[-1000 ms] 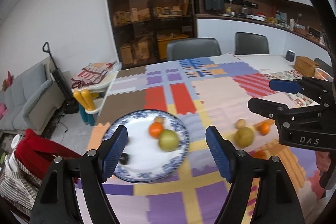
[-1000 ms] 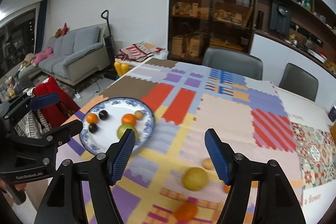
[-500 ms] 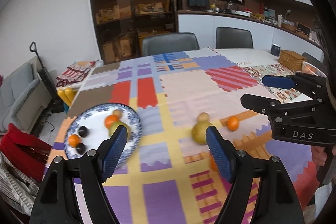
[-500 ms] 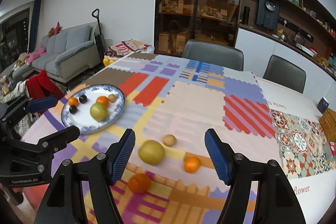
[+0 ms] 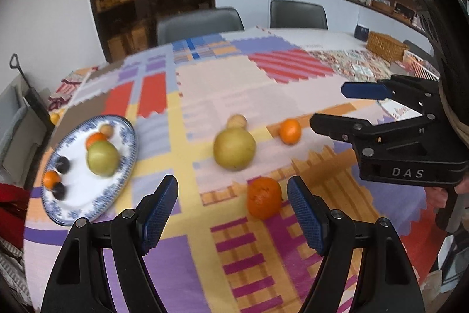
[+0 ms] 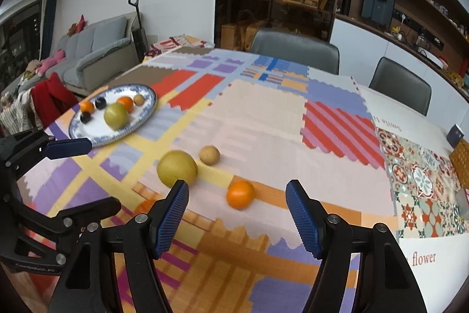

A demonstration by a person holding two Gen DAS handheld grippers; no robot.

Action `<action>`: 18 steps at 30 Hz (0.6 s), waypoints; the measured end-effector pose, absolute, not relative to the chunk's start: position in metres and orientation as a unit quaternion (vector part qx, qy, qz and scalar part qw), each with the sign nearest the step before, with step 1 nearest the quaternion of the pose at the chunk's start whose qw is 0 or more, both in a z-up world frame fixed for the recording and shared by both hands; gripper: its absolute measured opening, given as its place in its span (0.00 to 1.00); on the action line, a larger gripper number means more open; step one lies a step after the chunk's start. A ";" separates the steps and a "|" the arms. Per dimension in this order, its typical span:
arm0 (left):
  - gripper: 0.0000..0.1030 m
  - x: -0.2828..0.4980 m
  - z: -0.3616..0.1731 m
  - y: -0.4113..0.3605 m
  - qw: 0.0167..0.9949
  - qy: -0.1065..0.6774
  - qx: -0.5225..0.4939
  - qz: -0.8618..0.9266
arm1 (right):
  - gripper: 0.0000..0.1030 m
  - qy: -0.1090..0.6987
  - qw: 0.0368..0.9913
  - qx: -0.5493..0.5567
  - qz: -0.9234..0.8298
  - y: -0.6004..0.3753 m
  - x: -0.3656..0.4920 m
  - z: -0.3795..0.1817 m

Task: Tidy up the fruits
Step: 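Withdraw both tools from the plate toward the remaining loose oranges, then grasp an orange with the left tool while the right tool grasps another orange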

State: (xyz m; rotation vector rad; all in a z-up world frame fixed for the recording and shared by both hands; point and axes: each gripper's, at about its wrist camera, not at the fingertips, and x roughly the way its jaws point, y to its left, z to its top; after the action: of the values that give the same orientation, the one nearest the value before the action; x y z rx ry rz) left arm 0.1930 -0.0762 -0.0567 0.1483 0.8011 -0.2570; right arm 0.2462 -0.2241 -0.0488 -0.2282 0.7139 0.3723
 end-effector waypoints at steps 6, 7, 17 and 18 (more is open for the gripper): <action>0.74 0.203 -0.077 -0.085 0.892 0.425 0.063 -0.139 | 0.67 0.372 0.904 -0.100 0.185 -0.232 0.260 -0.072; 0.74 0.205 -0.080 -0.086 0.890 0.430 0.063 -0.139 | 0.67 0.375 0.903 -0.097 0.185 -0.233 0.263 -0.075; 0.67 0.222 -0.099 -0.088 0.874 0.462 0.033 -0.143 | 0.66 0.398 0.895 -0.081 0.186 -0.235 0.283 -0.097; 0.64 0.222 -0.099 -0.088 0.874 0.463 0.031 -0.144 | 0.65 0.400 0.894 -0.081 0.186 -0.234 0.285 -0.098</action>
State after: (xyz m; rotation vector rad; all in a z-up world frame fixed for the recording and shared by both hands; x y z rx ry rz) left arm 0.2224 -0.0883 -0.0995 0.0654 0.9679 -0.3000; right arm 0.2849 -0.2344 -0.0981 -0.1685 0.8300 0.3866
